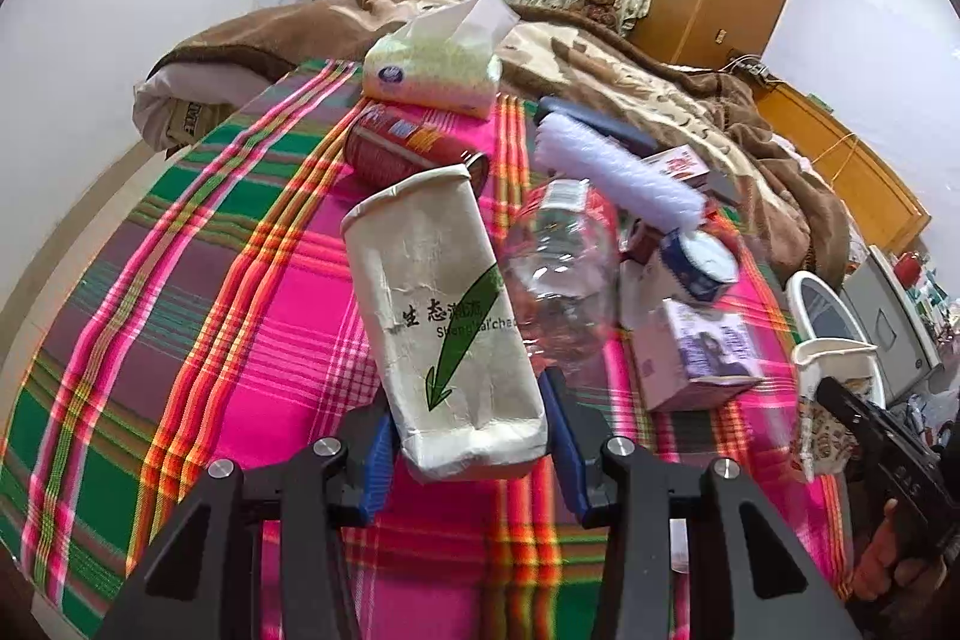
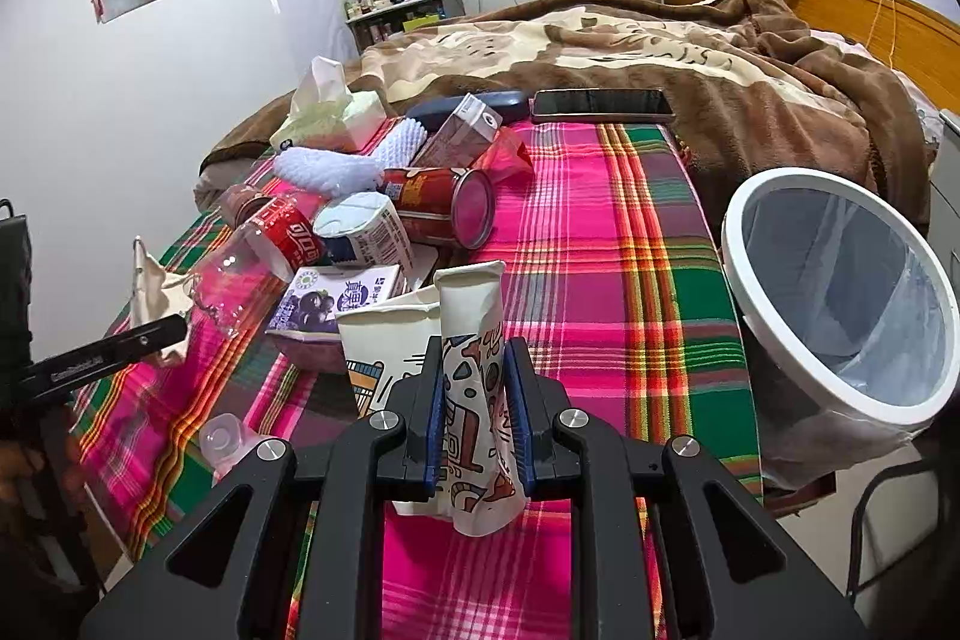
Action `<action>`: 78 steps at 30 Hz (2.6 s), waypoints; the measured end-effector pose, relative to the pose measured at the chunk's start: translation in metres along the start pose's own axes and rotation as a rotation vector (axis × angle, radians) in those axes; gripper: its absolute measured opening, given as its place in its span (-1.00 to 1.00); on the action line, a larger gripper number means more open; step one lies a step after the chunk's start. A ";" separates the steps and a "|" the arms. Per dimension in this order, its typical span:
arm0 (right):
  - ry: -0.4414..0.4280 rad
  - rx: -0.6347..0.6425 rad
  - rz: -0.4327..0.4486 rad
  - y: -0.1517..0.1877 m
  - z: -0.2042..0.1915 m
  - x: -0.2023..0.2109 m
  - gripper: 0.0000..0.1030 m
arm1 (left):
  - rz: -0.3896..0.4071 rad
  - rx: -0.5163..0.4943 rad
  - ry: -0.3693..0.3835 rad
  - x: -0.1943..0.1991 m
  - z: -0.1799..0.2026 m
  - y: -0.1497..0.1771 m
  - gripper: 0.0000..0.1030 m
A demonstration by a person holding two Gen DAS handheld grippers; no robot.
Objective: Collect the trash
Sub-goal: 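Carry both paper cups over the white bin and open both tools to drop them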
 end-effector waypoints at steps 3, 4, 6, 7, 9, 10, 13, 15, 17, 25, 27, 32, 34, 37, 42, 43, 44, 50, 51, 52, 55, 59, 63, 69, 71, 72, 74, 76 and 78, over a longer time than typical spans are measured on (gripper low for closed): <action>0.000 0.000 0.008 -0.001 0.000 0.003 -0.63 | 0.013 -0.015 0.017 0.011 0.010 0.000 -0.13; 0.003 -0.001 0.011 -0.001 0.001 0.004 -0.63 | 0.016 -0.022 0.025 0.014 0.014 0.000 -0.13; 0.006 -0.009 0.015 -0.002 0.004 0.007 -0.63 | 0.022 -0.039 0.037 0.020 0.023 0.000 -0.13; 0.007 -0.014 0.019 -0.003 0.006 0.009 -0.63 | 0.022 -0.048 0.046 0.023 0.029 0.000 -0.13; 0.015 -0.023 0.028 -0.005 0.011 0.013 -0.63 | 0.028 -0.070 0.068 0.029 0.042 0.000 -0.13; 0.018 -0.025 0.032 -0.005 0.012 0.015 -0.63 | 0.030 -0.082 0.078 0.031 0.049 0.000 -0.13; 0.035 -0.038 0.048 -0.008 0.022 0.023 -0.63 | 0.030 -0.117 0.115 0.036 0.069 0.000 -0.13; 0.052 -0.049 0.059 -0.010 0.031 0.029 -0.63 | 0.026 -0.137 0.134 0.036 0.082 -0.001 -0.13; 0.068 -0.063 0.070 -0.011 0.041 0.034 -0.63 | 0.020 -0.166 0.163 0.036 0.100 0.001 -0.13; 0.168 -0.132 0.077 -0.008 0.089 0.048 -0.63 | -0.034 -0.251 0.268 0.022 0.173 0.009 -0.13; 0.201 -0.150 0.081 -0.008 0.103 0.053 -0.63 | -0.047 -0.268 0.286 0.018 0.187 0.012 -0.13; 0.272 -0.182 0.080 -0.008 0.136 0.059 -0.63 | -0.110 -0.318 0.344 -0.003 0.232 0.025 -0.13; 0.293 -0.195 0.076 -0.006 0.148 0.059 -0.63 | -0.132 -0.335 0.358 -0.011 0.249 0.031 -0.13; 0.324 -0.212 0.055 -0.001 0.165 0.056 -0.63 | -0.158 -0.381 0.388 -0.020 0.277 0.044 -0.13; 0.346 -0.237 0.023 0.009 0.187 0.049 -0.63 | -0.215 -0.436 0.409 -0.041 0.315 0.066 -0.13; 0.352 -0.241 0.016 0.012 0.191 0.048 -0.62 | -0.226 -0.438 0.411 -0.046 0.321 0.070 -0.13; 0.355 -0.241 0.014 0.013 0.195 0.048 -0.62 | -0.238 -0.442 0.418 -0.050 0.326 0.074 -0.13; 0.363 -0.252 -0.024 0.022 0.216 0.041 -0.62 | -0.302 -0.478 0.421 -0.078 0.360 0.095 -0.12; 0.361 -0.256 -0.032 0.023 0.219 0.039 -0.62 | -0.315 -0.473 0.419 -0.083 0.363 0.097 -0.12; 0.362 -0.256 -0.039 0.024 0.223 0.038 -0.62 | -0.323 -0.472 0.419 -0.088 0.366 0.099 -0.12; 0.387 -0.253 -0.051 0.026 0.230 0.037 -0.62 | -0.331 -0.483 0.409 -0.096 0.374 0.102 -0.12; 0.373 -0.255 -0.057 0.029 0.237 0.035 -0.61 | -0.328 -0.483 0.402 -0.105 0.376 0.102 -0.04; 0.335 -0.272 -0.073 0.032 0.243 0.032 -0.44 | -0.329 -0.467 0.404 -0.109 0.376 0.100 0.11; 0.324 -0.286 -0.047 0.032 0.241 0.037 0.17 | -0.316 -0.458 0.399 -0.104 0.372 0.095 0.24; 0.335 -0.281 -0.044 0.031 0.239 0.039 0.17 | -0.305 -0.463 0.396 -0.100 0.371 0.092 0.24; 0.333 -0.279 -0.041 0.031 0.238 0.041 0.17 | -0.298 -0.459 0.395 -0.097 0.368 0.091 0.24; 0.329 -0.274 -0.035 0.029 0.235 0.043 0.17 | -0.286 -0.455 0.389 -0.092 0.364 0.088 0.24; 0.332 -0.269 -0.024 0.027 0.232 0.047 0.17 | -0.275 -0.450 0.384 -0.084 0.358 0.085 0.24; 0.333 -0.263 -0.018 0.025 0.228 0.049 0.17 | -0.262 -0.443 0.381 -0.077 0.352 0.081 0.24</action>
Point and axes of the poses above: each gripper's, at about its wrist camera, not at the fingertips, and x roughly against the way its jaws point, z to its right, y to its underside, the point moved 4 cm from there along -x, roughly the way its jaws point, and after that the axes turned 14 degrees about x, right-handed, at the moved point
